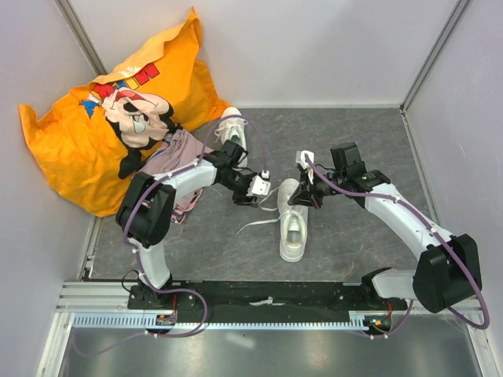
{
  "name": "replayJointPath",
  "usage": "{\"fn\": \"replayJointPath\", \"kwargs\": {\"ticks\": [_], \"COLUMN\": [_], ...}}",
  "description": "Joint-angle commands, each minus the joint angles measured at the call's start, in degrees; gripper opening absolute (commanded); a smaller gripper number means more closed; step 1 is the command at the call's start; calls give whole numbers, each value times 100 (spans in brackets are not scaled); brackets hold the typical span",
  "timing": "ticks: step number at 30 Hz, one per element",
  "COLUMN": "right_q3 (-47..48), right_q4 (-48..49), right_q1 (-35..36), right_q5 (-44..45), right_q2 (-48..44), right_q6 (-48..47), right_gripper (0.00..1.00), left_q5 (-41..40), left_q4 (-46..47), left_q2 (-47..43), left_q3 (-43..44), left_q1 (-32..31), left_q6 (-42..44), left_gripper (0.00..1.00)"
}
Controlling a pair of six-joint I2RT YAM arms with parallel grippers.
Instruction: Tie the shoes
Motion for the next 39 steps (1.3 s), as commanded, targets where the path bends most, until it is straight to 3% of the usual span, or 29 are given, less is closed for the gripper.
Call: {"fn": "replayJointPath", "kwargs": {"ticks": [1, 12, 19, 24, 32, 33, 34, 37, 39], "right_q3": [-82, -293, -337, -363, -381, -381, -381, -363, -355], "right_q4": [411, 780, 833, 833, 824, 833, 833, 833, 833], "right_q1": [-29, -29, -30, -38, -29, -29, -38, -38, -30], "right_q5": [-72, 25, 87, 139, 148, 131, 139, 122, 113], "right_q2": [-231, -346, -355, -364, -390, -390, -381, -346, -329], "right_q6": [299, 642, 642, 589, 546, 546, 537, 519, 519], "right_gripper": [0, 0, 0, 0, 0, 0, 0, 0, 0], "left_q5": [-451, -882, -1277, -1260, -1163, -1172, -1155, -1137, -1084], "left_q4": [-207, -207, -672, -1050, -1349, -1358, -1340, -1156, -1024], "left_q2": [263, 721, 774, 196, -843, -887, -914, -888, -844], "left_q3": [210, 298, 413, 71, -721, -826, -853, -809, -705], "left_q1": [-188, -531, -522, -478, -522, -531, -531, -461, -338], "left_q6": [935, 1455, 1674, 1701, 902, 745, 630, 260, 321], "left_gripper": [58, 53, 19, 2, 2, 10, 24, 43, 48]}}
